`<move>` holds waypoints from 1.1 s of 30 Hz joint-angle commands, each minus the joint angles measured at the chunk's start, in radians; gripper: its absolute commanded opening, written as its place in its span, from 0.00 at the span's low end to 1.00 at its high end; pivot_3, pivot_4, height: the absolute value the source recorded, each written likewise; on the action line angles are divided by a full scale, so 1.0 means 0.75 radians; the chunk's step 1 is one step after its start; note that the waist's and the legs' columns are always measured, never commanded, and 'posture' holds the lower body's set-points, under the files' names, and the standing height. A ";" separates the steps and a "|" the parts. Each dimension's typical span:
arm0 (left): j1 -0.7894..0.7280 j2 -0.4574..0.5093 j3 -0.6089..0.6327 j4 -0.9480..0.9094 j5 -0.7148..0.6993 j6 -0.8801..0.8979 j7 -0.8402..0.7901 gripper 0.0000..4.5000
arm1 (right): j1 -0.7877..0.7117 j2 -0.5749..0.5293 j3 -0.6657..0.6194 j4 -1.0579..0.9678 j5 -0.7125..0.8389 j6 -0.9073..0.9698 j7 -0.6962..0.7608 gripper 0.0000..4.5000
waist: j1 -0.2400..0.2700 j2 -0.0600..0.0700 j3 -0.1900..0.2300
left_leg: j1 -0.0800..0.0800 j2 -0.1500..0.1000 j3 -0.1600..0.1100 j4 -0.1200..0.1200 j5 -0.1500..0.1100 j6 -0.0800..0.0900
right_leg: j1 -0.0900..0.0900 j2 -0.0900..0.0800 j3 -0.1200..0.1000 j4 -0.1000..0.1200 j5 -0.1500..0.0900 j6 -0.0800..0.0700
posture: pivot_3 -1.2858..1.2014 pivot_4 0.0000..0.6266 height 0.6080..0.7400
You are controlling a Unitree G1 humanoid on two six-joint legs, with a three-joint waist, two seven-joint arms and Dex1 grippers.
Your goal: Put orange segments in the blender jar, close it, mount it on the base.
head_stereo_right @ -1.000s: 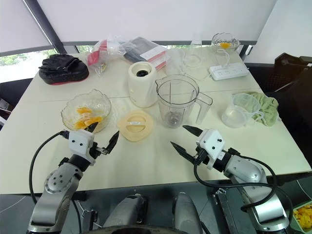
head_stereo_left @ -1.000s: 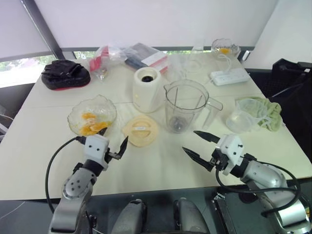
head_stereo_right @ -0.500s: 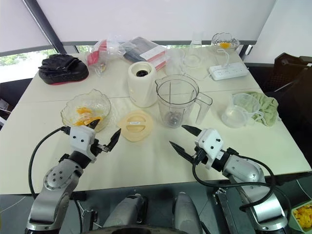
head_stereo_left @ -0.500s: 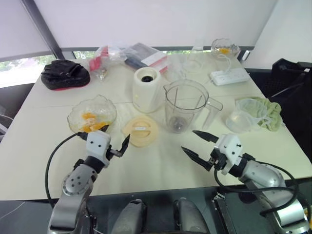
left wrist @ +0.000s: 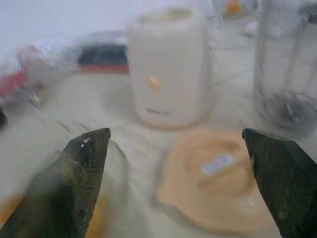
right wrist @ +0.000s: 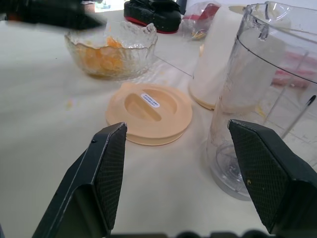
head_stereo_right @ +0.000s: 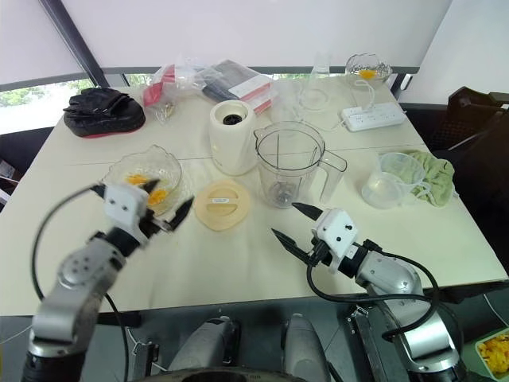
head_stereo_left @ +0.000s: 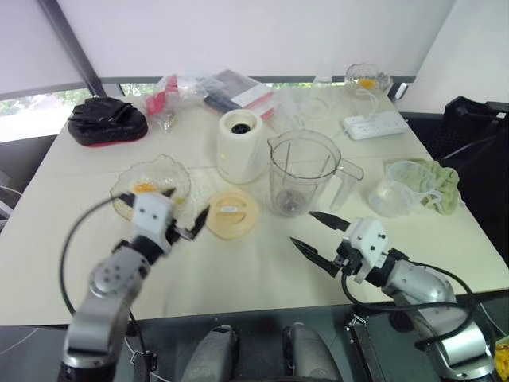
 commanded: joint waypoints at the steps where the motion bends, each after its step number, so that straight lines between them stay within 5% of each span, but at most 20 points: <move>1: -0.246 0.202 0.162 0.101 -0.195 0.231 -0.135 0.99 | -0.037 0.039 0.034 0.018 -0.032 -0.052 -0.020 0.76 | -0.002 0.000 0.000 | 0.000 0.000 -0.001 0.000 0.000 0.000 | 0.000 0.000 -0.001 0.000 0.000 0.000 | 0.52 0.24 1.00; 6: -0.632 0.596 0.046 0.461 -0.311 0.473 -0.518 0.99 | -0.077 0.100 0.079 0.089 -0.072 -0.095 -0.038 0.76 | -0.011 0.001 0.000 | 0.000 -0.001 0.000 -0.001 0.003 -0.004 | -0.002 0.000 -0.001 0.001 0.000 0.000 | 0.52 0.24 1.00; 12: -1.101 0.851 -0.553 1.124 0.061 0.368 -1.101 0.99 | -0.140 0.150 0.112 0.186 -0.107 -0.157 -0.036 0.76 | -0.031 0.001 0.002 | 0.000 -0.001 0.000 -0.004 0.003 -0.006 | -0.004 0.001 -0.001 0.001 0.000 0.000 | 0.52 0.24 1.00; 18: -1.393 0.727 -0.839 1.794 0.412 0.015 -1.351 0.99 | -0.168 0.161 0.125 0.234 -0.127 -0.194 -0.030 0.76 | -0.043 -0.002 0.003 | -0.002 -0.001 0.001 -0.004 0.003 -0.005 | -0.007 0.002 -0.001 0.003 0.000 0.000 | 0.52 0.24 1.00; 23: -1.498 0.562 -0.879 2.208 0.585 -0.170 -1.287 0.99 | -0.135 0.218 0.140 0.228 -0.153 -0.205 -0.092 0.76 | -0.041 -0.004 0.004 | -0.003 -0.001 0.001 -0.004 0.003 -0.005 | -0.009 0.002 -0.001 0.004 0.000 0.000 | 0.52 0.24 1.00; 27: -1.556 0.403 -0.794 2.394 0.624 -0.126 -0.965 0.99 | -0.104 0.239 0.144 0.208 -0.165 -0.196 -0.116 0.76 | -0.032 -0.008 0.007 | -0.004 -0.002 -0.001 -0.001 0.002 -0.003 | -0.008 0.001 -0.001 0.004 0.000 0.001 | 0.52 0.24 1.00; 33: -1.564 0.317 -0.790 2.451 0.702 -0.127 -0.942 0.99 | -0.126 0.183 0.107 0.215 -0.159 -0.200 -0.080 0.76 | -0.043 -0.013 0.009 | -0.005 -0.002 0.000 0.001 0.002 -0.003 | -0.009 0.001 -0.001 0.007 0.000 0.001 | 0.52 0.24 1.00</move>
